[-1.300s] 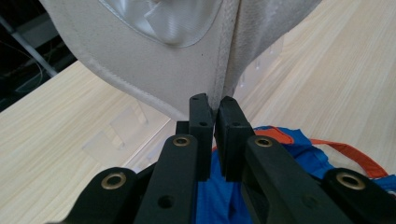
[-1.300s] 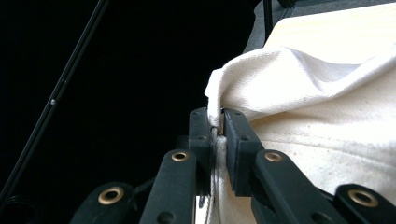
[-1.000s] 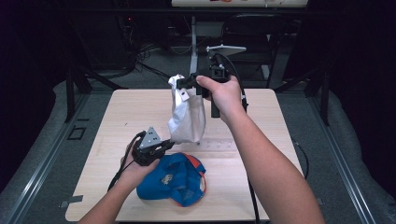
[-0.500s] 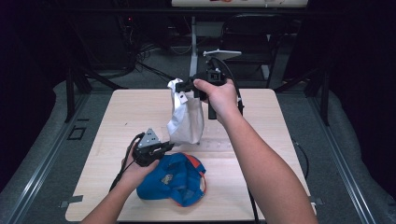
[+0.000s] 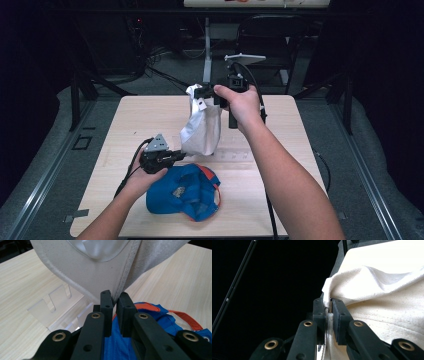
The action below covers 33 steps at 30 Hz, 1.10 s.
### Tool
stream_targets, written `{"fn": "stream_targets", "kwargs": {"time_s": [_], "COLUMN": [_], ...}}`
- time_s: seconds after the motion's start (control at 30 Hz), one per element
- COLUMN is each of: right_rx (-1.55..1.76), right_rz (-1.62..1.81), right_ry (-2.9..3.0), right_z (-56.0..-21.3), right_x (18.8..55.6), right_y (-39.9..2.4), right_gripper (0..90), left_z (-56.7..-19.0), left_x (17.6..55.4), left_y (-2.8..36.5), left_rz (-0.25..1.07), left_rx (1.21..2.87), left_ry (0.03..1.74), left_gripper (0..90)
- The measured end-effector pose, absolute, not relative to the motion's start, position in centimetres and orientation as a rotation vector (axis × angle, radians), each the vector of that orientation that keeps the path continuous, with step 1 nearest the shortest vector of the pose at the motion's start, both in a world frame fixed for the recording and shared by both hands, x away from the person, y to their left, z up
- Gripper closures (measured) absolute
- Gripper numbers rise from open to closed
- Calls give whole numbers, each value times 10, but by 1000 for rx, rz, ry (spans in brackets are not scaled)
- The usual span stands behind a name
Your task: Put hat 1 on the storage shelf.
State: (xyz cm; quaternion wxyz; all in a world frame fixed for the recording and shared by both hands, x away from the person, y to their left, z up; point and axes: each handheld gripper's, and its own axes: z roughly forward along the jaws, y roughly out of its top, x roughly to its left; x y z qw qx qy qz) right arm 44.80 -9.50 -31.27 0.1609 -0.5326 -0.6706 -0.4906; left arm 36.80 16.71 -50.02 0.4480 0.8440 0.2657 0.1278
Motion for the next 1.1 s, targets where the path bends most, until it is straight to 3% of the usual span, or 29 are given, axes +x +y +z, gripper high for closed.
{"fn": "stream_targets", "kwargs": {"time_s": [0.53,1.1], "right_rx": [-1495,-1544], "right_rz": [-1364,-1317], "right_ry": [-1950,-1977], "right_z": [-323,-351], "right_x": [452,453], "right_y": [-68,-72], "right_gripper": [821,809], "left_z": [-516,-534], "left_x": [356,354], "left_y": [175,172], "left_rz": [337,322], "left_rx": [2045,2063], "left_ry": [806,879], "left_gripper": [855,854]}}
